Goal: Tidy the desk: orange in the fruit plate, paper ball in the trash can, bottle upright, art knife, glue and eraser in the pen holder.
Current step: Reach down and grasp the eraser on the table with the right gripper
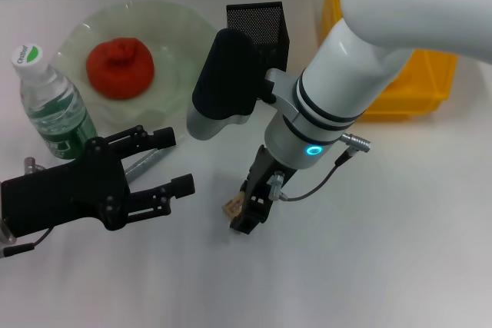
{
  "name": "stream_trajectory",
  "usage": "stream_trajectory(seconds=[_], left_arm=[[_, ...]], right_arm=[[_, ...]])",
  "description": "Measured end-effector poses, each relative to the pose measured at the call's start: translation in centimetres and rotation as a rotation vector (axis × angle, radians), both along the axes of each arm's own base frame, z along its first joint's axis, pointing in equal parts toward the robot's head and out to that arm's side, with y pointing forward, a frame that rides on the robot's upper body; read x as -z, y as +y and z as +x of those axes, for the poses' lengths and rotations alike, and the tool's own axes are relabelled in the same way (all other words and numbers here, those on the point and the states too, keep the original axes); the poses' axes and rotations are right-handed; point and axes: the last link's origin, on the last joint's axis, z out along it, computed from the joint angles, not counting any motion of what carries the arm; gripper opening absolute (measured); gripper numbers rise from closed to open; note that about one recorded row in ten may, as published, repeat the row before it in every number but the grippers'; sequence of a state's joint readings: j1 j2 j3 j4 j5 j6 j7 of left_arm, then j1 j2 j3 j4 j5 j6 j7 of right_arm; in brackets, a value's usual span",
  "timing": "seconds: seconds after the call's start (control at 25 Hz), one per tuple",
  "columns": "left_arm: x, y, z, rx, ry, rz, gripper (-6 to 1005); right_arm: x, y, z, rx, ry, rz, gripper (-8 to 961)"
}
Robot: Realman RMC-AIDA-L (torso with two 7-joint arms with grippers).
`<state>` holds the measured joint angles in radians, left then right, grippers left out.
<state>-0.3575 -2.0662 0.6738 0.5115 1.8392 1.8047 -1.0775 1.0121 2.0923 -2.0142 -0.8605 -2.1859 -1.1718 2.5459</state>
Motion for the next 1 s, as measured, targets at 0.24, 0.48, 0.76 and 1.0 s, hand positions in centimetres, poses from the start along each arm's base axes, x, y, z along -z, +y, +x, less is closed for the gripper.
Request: stream_trajectory(seconds=[0.24,0.48,0.76,1.0], left_arm=[[0.05,0.00,0.02,0.000,0.000,-0.002,779],[0.09,0.00,0.04,0.002,0.001,-0.004,779],[0.09,-0.01,0.04,0.002,0.001,-0.004,779],[0.12,-0.01,0.06,0.002,0.000,-0.004,779]], right_arm=[[0.03,0.07,-0.15,-0.005,0.007,0.005,573],[0.05,0.09,-0.12,-0.005,0.010,0.007,555],[0.30,-0.23,-0.02,-0.013,0.004,-0.005,533],[0.55,-0.45,-0.02,-0.021,0.004,-0.012,515]])
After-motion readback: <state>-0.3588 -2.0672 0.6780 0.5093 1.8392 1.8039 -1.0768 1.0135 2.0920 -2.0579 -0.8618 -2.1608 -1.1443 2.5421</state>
